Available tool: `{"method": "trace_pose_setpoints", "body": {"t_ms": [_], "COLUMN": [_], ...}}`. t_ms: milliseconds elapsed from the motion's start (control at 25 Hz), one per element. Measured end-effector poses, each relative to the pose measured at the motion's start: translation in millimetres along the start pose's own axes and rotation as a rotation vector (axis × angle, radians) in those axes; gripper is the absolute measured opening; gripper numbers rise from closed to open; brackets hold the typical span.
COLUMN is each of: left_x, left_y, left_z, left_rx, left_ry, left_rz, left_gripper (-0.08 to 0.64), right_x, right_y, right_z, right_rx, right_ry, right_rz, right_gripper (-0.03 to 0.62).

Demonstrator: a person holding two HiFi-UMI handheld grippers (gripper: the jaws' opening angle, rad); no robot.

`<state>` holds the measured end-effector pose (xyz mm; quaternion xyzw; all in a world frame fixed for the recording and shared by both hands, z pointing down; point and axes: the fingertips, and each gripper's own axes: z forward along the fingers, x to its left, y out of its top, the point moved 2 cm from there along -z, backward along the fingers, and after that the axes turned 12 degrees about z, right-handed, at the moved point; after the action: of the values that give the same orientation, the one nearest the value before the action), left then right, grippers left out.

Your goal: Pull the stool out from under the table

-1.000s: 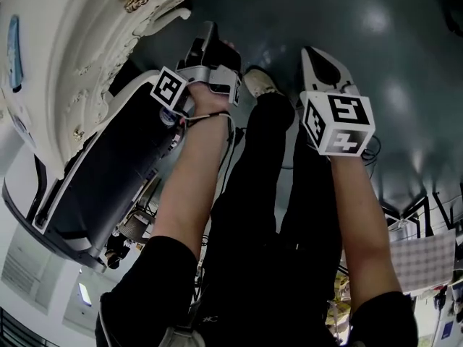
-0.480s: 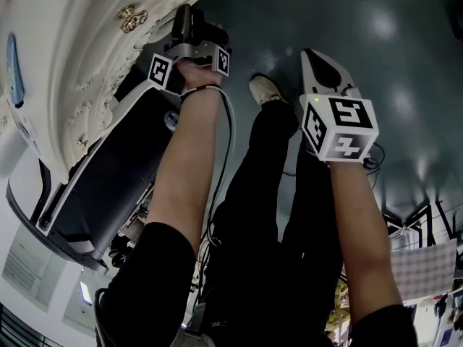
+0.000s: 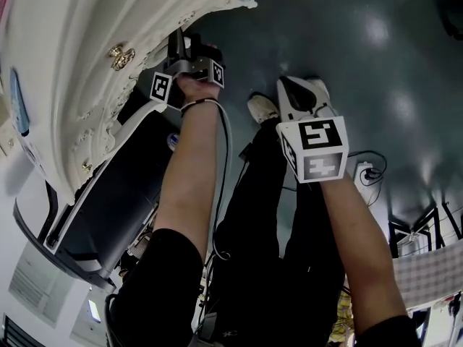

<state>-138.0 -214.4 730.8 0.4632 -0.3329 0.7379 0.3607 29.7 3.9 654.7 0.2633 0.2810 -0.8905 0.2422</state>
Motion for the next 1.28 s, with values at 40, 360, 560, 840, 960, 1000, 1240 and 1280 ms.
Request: {"method": "trace_pose_setpoints", "body": {"t_ms": [40, 360, 560, 840, 960, 1000, 1240, 1280], "left_x": [-2, -2, 0, -4, -3, -2, 3, 4], "left_y": [6, 49, 56, 53, 50, 49, 27, 20], "left_z": [-3, -1, 1, -3, -7, -9, -27, -32], "left_rx": [-0.040, -0.136, -0.157, -0.166, -0.169, -0.170, -0.162, -0.157], "left_ry": [-0.017, -0.034, 0.017, 0.001, -0.007, -0.010, -0.002, -0.001], "left_rz": [-0.029, -0.054, -0.046, -0.056, -0.057, -0.058, -0.087, -0.093], "left_gripper": [0.325, 0.350, 0.290, 0.209, 0.207, 0.206, 0.202, 0.202], "right_x": [-5, -29, -23, -22, -23, -23, -24, -23], "right_y": [-3, -6, -6, -7, -5, -5, -1, 0], "right_z": [-1, 1, 6, 10, 10, 10, 6, 6], "right_rx": [0.006, 0.014, 0.026, 0.036, 0.033, 0.032, 0.022, 0.021], "right_ry": [-0.008, -0.056, -0.040, -0.033, -0.038, -0.036, -0.033, -0.033], "right_rz": [0.000, 0.056, 0.046, 0.040, 0.034, 0.033, 0.043, 0.045], "right_gripper": [0.008, 0.008, 0.008, 0.008, 0.008, 0.008, 0.008, 0.008]}}
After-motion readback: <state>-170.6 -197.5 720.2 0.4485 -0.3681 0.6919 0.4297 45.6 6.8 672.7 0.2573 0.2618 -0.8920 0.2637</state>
